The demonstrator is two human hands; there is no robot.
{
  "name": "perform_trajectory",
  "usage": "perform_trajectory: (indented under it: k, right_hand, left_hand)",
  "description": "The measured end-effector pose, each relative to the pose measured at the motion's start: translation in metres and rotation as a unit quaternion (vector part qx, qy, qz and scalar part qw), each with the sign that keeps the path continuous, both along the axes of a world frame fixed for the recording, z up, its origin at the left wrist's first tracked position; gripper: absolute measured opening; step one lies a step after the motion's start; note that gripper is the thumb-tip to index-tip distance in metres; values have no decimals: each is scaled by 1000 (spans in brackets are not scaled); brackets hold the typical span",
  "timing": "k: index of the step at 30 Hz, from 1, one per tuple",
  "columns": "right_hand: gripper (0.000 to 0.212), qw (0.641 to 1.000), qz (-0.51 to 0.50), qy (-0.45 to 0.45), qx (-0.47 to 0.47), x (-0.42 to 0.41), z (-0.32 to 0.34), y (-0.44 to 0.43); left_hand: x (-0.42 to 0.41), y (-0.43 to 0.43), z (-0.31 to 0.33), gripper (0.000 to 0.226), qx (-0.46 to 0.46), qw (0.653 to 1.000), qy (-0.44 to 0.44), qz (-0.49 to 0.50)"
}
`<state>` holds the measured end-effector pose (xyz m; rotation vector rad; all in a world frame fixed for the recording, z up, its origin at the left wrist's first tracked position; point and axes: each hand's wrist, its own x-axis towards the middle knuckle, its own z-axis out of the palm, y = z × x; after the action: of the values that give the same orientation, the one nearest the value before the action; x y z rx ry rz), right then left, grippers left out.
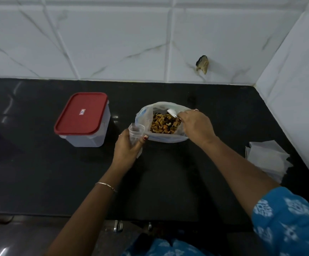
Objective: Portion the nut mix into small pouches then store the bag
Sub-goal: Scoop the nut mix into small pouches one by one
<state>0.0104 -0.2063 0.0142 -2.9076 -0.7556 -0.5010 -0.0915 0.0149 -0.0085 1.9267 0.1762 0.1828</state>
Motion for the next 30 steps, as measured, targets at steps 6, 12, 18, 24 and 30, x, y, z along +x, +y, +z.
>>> perform_trajectory:
  k: [6,12,18,24,30]
  right_hand:
    - [25,987,-54,79,126,0,-11,5]
    - [31,996,-32,73,40,-4,-10,4]
    - [30,998,-16,49,-20,-8,-11,15]
    - [27,967,-95,148,182,-9,-13,21]
    - [22,914,-167,259,264,-8,-20,26]
  left_hand:
    - [8,-6,-17,61,68,997,28,-19]
    - [18,-3,-23,57,-18,996,69,-52]
    - [28,-7,-23,35,-46,992,78,-82]
    - [32,-4,-30,56,-37,991,86,-94]
    - [36,-7,-35,47,-41,991,78,-102]
